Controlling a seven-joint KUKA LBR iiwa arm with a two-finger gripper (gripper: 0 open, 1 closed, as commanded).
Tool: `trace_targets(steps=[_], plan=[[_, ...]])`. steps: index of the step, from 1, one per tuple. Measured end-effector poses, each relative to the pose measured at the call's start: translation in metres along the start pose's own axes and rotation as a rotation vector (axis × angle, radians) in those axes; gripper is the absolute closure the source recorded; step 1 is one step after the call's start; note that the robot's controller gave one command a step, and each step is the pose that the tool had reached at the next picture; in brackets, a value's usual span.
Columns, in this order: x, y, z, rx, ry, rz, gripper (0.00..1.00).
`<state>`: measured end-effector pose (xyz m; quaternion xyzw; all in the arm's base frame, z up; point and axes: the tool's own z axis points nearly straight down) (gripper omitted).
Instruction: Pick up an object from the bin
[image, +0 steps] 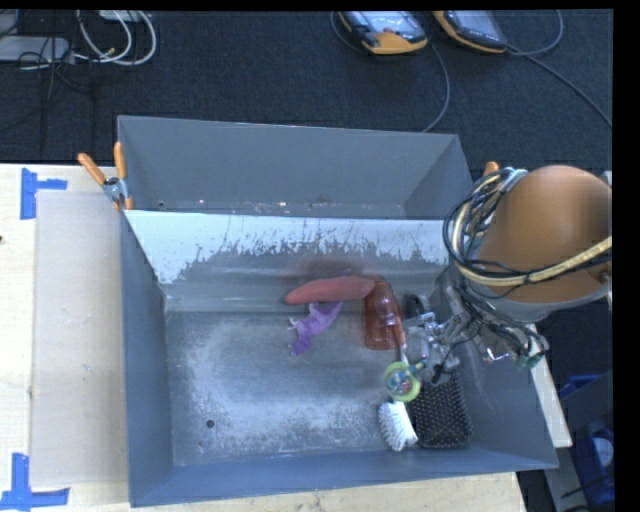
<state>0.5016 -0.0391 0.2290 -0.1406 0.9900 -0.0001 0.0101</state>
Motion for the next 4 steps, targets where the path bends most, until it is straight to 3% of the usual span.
trace_targets(steps=[1, 2, 3, 4], plan=[[0.008, 0.014, 0.028, -0.007, 0.012, 0.023, 1.00], [0.013, 0.043, 0.081, -0.002, 0.003, 0.006, 1.00], [0.013, 0.043, 0.081, -0.002, 0.003, 0.006, 1.00], [0.010, 0.043, 0.037, -0.004, 0.010, -0.004, 1.00]])
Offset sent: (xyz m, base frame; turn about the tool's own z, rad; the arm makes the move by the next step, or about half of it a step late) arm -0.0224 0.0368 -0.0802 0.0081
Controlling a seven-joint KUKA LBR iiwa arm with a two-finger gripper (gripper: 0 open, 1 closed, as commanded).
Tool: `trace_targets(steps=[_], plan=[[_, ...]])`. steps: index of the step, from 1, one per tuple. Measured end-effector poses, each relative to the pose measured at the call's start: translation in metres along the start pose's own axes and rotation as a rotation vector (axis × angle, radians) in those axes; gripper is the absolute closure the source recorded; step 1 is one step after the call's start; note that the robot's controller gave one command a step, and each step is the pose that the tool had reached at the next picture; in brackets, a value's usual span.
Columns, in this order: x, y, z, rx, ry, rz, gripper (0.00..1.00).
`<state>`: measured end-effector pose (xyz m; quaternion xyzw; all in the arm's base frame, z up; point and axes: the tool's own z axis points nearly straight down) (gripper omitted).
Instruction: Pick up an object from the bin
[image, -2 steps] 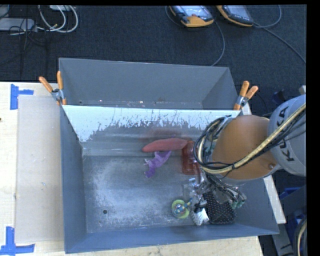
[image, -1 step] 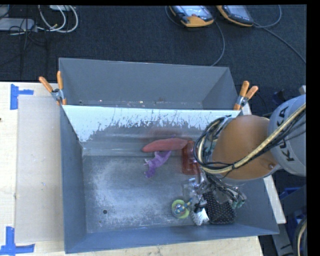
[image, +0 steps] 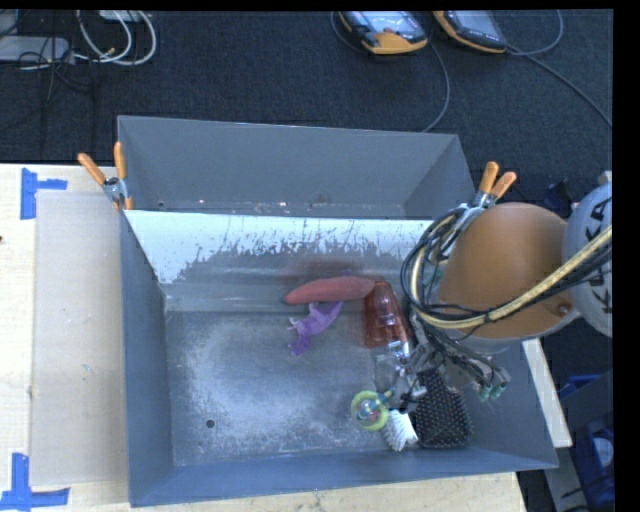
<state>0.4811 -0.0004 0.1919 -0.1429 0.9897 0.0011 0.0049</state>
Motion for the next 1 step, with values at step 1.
trace_targets(steps=[1], plan=[[-0.0024, -0.0039, -0.0376, 0.004, -0.012, -0.028, 1.00]])
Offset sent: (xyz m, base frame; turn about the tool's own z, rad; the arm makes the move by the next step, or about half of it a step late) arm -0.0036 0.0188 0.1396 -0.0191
